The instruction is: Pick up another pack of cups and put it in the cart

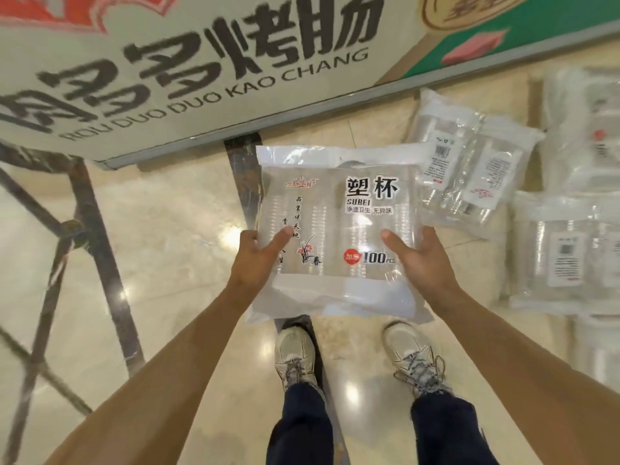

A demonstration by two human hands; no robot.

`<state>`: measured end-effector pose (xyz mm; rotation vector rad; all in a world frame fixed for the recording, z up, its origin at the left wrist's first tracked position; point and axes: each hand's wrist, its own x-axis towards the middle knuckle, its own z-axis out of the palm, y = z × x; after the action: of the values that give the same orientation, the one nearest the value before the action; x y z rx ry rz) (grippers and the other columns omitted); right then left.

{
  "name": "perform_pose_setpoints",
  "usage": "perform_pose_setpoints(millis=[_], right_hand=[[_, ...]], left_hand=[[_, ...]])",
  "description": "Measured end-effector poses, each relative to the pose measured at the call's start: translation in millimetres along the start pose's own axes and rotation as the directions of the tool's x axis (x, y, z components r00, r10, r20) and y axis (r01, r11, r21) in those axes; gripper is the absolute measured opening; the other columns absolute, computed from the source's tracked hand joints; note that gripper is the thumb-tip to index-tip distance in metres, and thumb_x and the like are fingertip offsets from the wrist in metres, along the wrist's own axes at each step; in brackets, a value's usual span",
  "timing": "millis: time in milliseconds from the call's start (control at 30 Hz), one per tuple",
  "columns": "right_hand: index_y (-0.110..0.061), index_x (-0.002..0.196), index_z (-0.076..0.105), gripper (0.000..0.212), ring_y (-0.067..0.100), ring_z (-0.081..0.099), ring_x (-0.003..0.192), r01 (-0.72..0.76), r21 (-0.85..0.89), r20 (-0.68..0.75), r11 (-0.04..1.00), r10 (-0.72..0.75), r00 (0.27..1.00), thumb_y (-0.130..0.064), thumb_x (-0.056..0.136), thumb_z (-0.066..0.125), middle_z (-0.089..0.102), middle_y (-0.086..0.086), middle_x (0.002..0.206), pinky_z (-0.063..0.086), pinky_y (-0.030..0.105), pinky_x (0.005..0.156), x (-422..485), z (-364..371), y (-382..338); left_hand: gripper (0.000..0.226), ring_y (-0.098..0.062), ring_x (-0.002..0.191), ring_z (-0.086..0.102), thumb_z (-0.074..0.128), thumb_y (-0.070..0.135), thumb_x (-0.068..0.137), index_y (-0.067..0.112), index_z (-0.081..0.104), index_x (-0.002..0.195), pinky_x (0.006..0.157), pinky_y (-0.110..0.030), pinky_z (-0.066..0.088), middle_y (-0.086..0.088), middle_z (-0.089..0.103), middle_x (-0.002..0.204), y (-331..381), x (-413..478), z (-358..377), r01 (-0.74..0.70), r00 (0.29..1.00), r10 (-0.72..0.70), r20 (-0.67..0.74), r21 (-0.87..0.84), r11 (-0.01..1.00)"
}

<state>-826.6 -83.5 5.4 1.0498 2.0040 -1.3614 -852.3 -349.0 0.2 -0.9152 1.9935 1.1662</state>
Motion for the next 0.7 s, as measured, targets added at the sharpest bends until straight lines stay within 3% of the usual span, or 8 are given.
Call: perform_pose_setpoints(millis=[100, 200, 300, 400, 467, 567, 633, 700], right_hand=[[-0.023, 0.136, 0.053, 0.083, 0.016, 0.06, 0.12, 0.018, 0.034, 0.056, 0.999, -0.02, 0.998, -0.069, 0.071, 0.075, 0.064, -0.007, 0.13, 0.045, 0.036, 0.101, -41.5, -32.3, -40.7], [-0.018, 0.145, 0.048, 0.084, 0.018, 0.053, 0.126, 0.054, 0.036, 0.112, 0.998, -0.058, 0.992, -0.06, 0.077, 0.074, 0.054, -0.004, 0.142, 0.039, 0.034, 0.103, -83.2, -62.3, -80.5], [-0.014, 0.159, 0.025, 0.102, 0.022, 0.033, 0.147, 0.105, -0.019, 0.172, 0.994, -0.101, 0.98, -0.061, 0.08, 0.07, 0.03, 0.0, 0.162, 0.026, 0.038, 0.115, -133.9, -92.2, -118.2], [-0.015, 0.157, 0.026, 0.108, 0.024, 0.03, 0.149, 0.199, -0.097, 0.211, 0.975, -0.175, 0.962, -0.069, 0.075, 0.07, 0.028, 0.004, 0.164, 0.025, 0.04, 0.119, -198.9, -119.3, -168.9], [-0.019, 0.147, 0.043, 0.104, 0.024, 0.042, 0.14, 0.296, -0.165, 0.294, 0.941, -0.24, 0.925, -0.08, 0.067, 0.068, 0.043, 0.005, 0.154, 0.033, 0.041, 0.113, -247.8, -135.0, -204.0], [-0.017, 0.151, 0.037, 0.091, 0.022, 0.038, 0.142, 0.407, -0.223, 0.413, 0.886, -0.292, 0.863, -0.068, 0.081, 0.066, 0.037, 0.003, 0.158, 0.031, 0.041, 0.113, -324.1, -148.8, -255.5], [-0.025, 0.135, 0.047, 0.067, 0.019, 0.048, 0.126, 0.496, -0.234, 0.466, 0.836, -0.352, 0.812, -0.061, 0.083, 0.067, 0.049, 0.001, 0.147, 0.037, 0.037, 0.1, -371.2, -148.7, -284.4], [-0.031, 0.127, 0.05, 0.055, 0.012, 0.049, 0.113, 0.573, -0.233, 0.513, 0.786, -0.401, 0.759, -0.057, 0.083, 0.07, 0.055, -0.006, 0.132, 0.035, 0.032, 0.094, -420.3, -142.0, -306.6]], left_hand=[[0.074, -0.011, 0.086, 0.066, 0.07, 0.072, 0.077, 0.017, 0.052, 0.124, 0.076, -0.033, 0.05, 0.006, 0.064, 0.1, 30.3, -52.2, -21.8, -0.029, 0.999, 0.027, -0.026, -0.043, 0.999], [0.059, -0.001, 0.089, 0.063, 0.066, 0.065, 0.083, 0.023, 0.055, 0.123, 0.07, -0.023, 0.045, 0.014, 0.063, 0.103, 63.9, -113.1, -48.3, -0.096, 0.993, 0.092, -0.074, -0.059, 0.994], [0.048, 0.013, 0.072, 0.062, 0.064, 0.059, 0.087, 0.023, 0.058, 0.119, 0.062, -0.013, 0.042, 0.014, 0.064, 0.099, 87.7, -188.0, -72.9, -0.132, 0.987, 0.121, -0.104, -0.103, 0.986], [0.049, 0.016, 0.073, 0.062, 0.066, 0.063, 0.085, 0.027, 0.057, 0.117, 0.066, -0.017, 0.04, 0.014, 0.066, 0.103, 100.7, -272.0, -104.2, -0.127, 0.978, 0.089, -0.189, -0.201, 0.971], [0.061, 0.007, 0.085, 0.064, 0.065, 0.074, 0.079, 0.029, 0.057, 0.119, 0.073, -0.023, 0.042, 0.013, 0.066, 0.111, 99.8, -328.8, -125.0, -0.127, 0.962, 0.057, -0.267, -0.251, 0.96], [0.063, -0.012, 0.108, 0.06, 0.063, 0.07, 0.083, 0.028, 0.053, 0.128, 0.085, -0.032, 0.04, 0.014, 0.061, 0.116, 99.7, -408.4, -160.8, -0.152, 0.927, 0.02, -0.374, -0.325, 0.934], [0.061, -0.011, 0.112, 0.057, 0.065, 0.067, 0.084, 0.028, 0.05, 0.13, 0.088, -0.032, 0.037, 0.02, 0.057, 0.118, 98.2, -458.9, -184.7, -0.188, 0.899, -0.007, -0.438, -0.401, 0.897], [0.063, -0.008, 0.113, 0.051, 0.067, 0.064, 0.085, 0.03, 0.047, 0.135, 0.093, -0.03, 0.034, 0.019, 0.052, 0.123, 90.2, -508.3, -208.0, -0.226, 0.866, -0.048, -0.497, -0.475, 0.851]])
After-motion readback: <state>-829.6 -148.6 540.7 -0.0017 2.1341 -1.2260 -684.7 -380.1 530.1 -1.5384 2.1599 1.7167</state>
